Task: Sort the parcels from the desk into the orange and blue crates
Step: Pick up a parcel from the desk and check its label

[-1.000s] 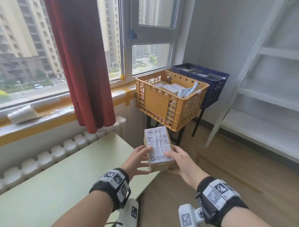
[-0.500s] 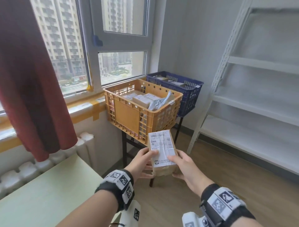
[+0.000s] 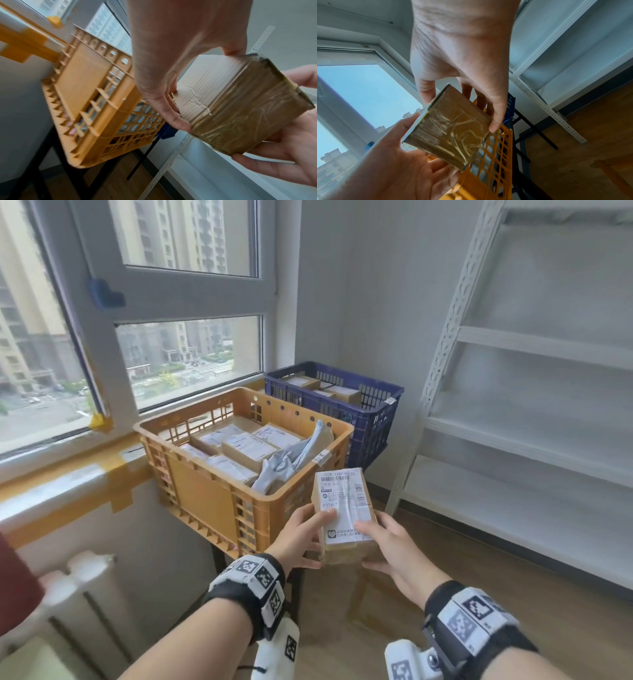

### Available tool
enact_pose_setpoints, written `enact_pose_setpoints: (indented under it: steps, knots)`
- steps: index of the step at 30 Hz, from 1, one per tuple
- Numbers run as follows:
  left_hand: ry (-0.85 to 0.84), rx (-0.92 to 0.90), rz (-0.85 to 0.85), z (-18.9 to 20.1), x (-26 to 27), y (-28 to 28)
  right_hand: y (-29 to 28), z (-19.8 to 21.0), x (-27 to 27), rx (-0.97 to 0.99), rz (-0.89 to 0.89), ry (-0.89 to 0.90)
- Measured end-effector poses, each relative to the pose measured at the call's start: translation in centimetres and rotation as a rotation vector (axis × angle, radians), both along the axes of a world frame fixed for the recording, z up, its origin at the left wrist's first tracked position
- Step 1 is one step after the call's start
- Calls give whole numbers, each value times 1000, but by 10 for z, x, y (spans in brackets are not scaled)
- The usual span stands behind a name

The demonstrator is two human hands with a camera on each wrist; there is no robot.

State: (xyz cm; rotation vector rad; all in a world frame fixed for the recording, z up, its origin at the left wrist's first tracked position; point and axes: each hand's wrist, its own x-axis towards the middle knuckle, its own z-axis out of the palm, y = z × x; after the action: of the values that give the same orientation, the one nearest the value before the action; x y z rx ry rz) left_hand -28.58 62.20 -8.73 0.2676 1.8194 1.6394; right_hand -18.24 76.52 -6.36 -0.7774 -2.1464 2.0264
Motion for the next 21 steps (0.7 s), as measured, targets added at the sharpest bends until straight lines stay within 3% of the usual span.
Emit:
enact_pose_setpoints:
  steps: [12, 21]
  knots:
    - [18, -13, -94, 3, -66, 140, 128, 0, -60, 5, -139, -20]
    - [28, 4, -9, 23, -136, 259, 255, 8, -145, 20, -71, 20]
